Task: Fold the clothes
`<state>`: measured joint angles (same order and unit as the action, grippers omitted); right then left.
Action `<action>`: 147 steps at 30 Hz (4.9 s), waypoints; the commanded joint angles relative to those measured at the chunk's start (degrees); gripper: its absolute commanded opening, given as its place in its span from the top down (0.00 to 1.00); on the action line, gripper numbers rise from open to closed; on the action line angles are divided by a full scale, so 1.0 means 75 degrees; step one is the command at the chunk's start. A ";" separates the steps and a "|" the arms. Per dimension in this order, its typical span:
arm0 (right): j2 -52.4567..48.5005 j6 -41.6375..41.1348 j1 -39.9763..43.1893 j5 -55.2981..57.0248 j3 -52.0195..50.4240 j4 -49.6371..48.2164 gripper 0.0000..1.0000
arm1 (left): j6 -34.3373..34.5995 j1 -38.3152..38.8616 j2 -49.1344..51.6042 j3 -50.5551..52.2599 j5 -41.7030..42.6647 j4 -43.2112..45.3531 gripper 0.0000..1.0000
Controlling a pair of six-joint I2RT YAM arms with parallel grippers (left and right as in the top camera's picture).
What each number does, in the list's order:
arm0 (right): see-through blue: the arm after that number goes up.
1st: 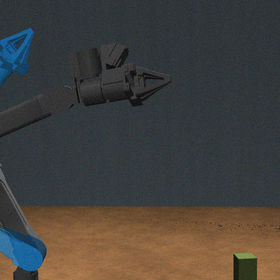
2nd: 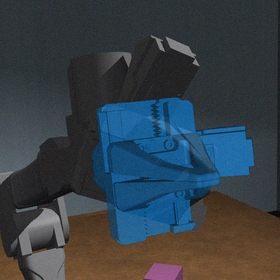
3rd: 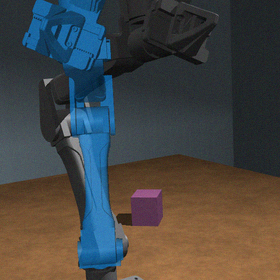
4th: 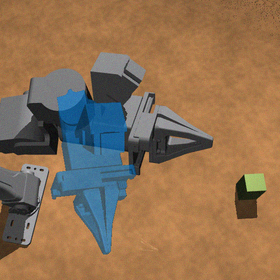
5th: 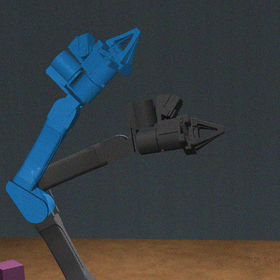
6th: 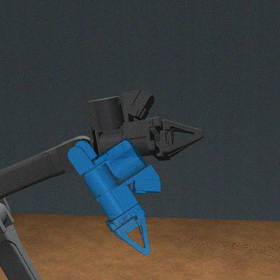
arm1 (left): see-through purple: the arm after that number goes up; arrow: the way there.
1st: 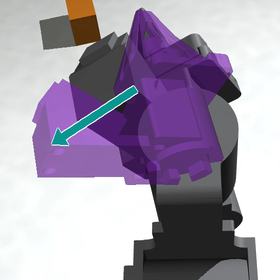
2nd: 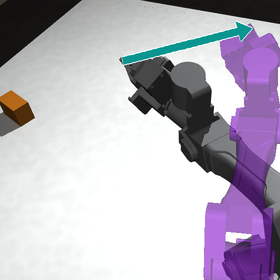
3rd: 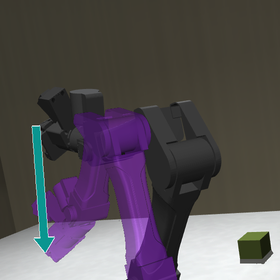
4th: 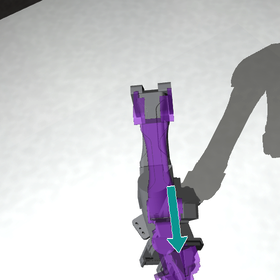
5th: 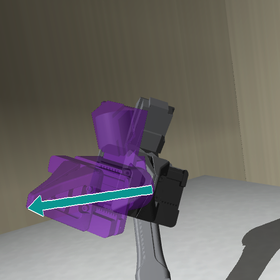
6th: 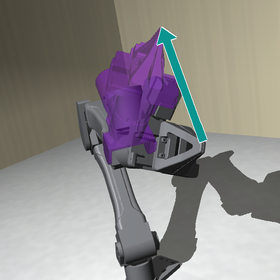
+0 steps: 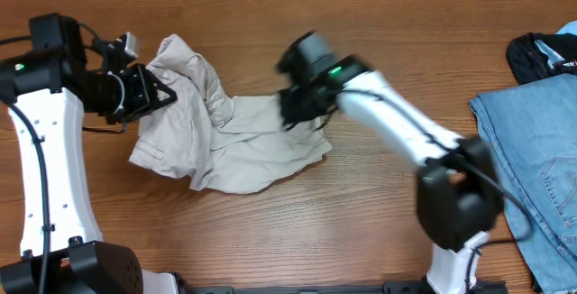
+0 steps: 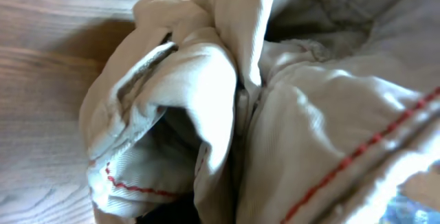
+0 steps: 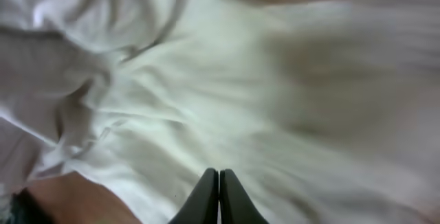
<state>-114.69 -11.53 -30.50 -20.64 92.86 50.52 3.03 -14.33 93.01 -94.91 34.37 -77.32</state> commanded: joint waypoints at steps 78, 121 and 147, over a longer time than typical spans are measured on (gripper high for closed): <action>0.0822 0.0938 0.1075 -0.2769 -0.1553 0.0839 0.96 | 0.0356 0.3311 0.3960 -0.0565 -0.2667 0.2034 0.04; 0.0490 0.0565 0.1204 0.2576 0.0318 0.1265 0.96 | -0.1154 0.2725 0.2375 -0.0373 -0.1970 0.2463 0.00; 0.1492 0.0388 0.1119 0.2515 0.0539 0.1886 0.95 | -0.2809 0.2605 0.5639 -0.0370 -0.0207 0.1667 0.71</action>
<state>-104.42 -7.97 -21.85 -2.11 95.66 64.75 -15.44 4.51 132.00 -98.72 34.20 -63.55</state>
